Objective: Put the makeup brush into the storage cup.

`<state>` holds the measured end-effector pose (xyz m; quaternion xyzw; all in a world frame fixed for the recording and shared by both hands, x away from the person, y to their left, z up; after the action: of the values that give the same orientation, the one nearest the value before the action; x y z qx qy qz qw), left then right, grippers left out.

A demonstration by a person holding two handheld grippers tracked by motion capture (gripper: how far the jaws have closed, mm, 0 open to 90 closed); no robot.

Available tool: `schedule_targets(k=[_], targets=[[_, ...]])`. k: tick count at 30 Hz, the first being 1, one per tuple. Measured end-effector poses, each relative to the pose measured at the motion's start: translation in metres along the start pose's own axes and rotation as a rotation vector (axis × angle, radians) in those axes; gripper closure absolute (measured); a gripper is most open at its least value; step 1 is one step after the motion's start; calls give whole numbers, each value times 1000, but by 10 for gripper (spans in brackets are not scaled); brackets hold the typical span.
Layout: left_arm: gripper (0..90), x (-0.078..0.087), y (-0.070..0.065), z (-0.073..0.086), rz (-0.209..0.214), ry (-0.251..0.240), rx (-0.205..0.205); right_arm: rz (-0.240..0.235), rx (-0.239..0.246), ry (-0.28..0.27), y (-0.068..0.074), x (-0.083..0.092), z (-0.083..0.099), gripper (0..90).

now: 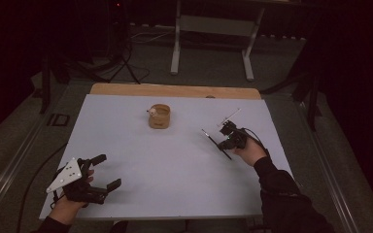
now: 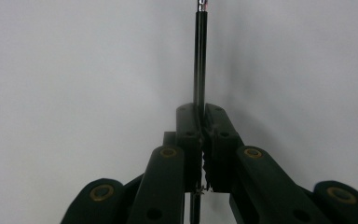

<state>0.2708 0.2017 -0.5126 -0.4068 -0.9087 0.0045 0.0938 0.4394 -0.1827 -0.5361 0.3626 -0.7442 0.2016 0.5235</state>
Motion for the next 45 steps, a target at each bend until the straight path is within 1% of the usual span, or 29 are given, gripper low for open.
schedule_targets(k=[2,3,4,7,9,10,12,13,14,15,16,17,18,20,22,25,27,28,30,32,34,35,36,37,38,39,41,43,45], targets=[[9,0,0,0,0,0,1,-18,-4,-20,2,3,2,859],[9,0,0,0,0,0,1,-10,0,-30,2,4,3,859],[9,0,0,0,0,1,2,-14,3,-37,3,5,4,859],[9,0,0,0,-1,-1,5,-43,-16,-64,5,7,7,859],[9,0,0,0,-2,-1,6,-43,-11,-67,4,9,8,858],[9,-1,0,0,-1,-2,6,-57,-17,-65,5,9,9,858],[9,-1,0,0,-2,-1,7,-33,-1,-57,3,9,10,858],[9,-1,0,0,-2,-1,7,-70,-5,-32,5,8,12,858],[9,-1,0,0,-2,-1,8,-85,-16,-13,4,7,13,858],[9,-1,0,0,-2,-1,8,-66,-28,-20,2,6,13,859],[9,-1,0,0,-3,-1,8,-68,-39,-15,1,6,14,859],[9,-1,0,0,-2,-2,9,-76,-47,-14,1,5,15,859],[9,-1,0,0,-3,-2,10,-75,-63,-28,1,6,14,859],[9,-1,1,0,-4,-3,14,-101,-90,-35,2,6,15,859],[9,-2,1,0,-8,-2,15,-112,-113,-59,2,6,16,860],[9,-2,2,-1,-28,4,0,-134,-153,-101,2,9,18,860],[9,-3,2,-3,-30,1,15,-155,-175,-130,4,12,20,860],[9,-3,1,-4,-28,-4,24,-174,-185,-143,5,12,21,860],[9,-5,-1,-6,-19,-1,30,-190,-197,-155,7,13,24,860],[9,-8,-4,-9,-13,0,41,-220,-213,-173,12,13,28,860],[9,-11,-6,-12,-23,7,49,-222,-212,-184,17,13,32,860],[9,-12,-6,-13,-30,11,51,-248,-227,-201,21,13,34,860],[9,-13,-7,-14,-31,14,57,-252,-228,-203,23,13,36,860],[9,-14,-7,-15,-29,19,69,-258,-231,-225,25,14,37,860],[9,-16,-8,-17,-28,21,83,-287,-248,-243,29,15,39,860],[9,-17,-9,-18,-23,19,90,-288,-249,-260,31,16,40,859],[9,-21,-10,-20,-11,19,96,-292,-250,-315,33,20,41,859],[9,-25,-12,-21,1,17,104,-286,-246,-359,35,23,41,859],[9,-28,-12,-23,8,18,116,-287,-247,-382,37,26,41,859]])
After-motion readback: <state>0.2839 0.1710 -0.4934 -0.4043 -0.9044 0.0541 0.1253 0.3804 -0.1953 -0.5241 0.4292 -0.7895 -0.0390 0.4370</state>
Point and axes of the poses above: each handheld gripper's, and its own axes: x roughly backward along the jaws, z roughly out of its underside, y roughly to its left, the point moved 7 cm from there along -x, roughly forward along the jaws, and after that the axes turned 1 degree about -z, right-handed, at the moved point
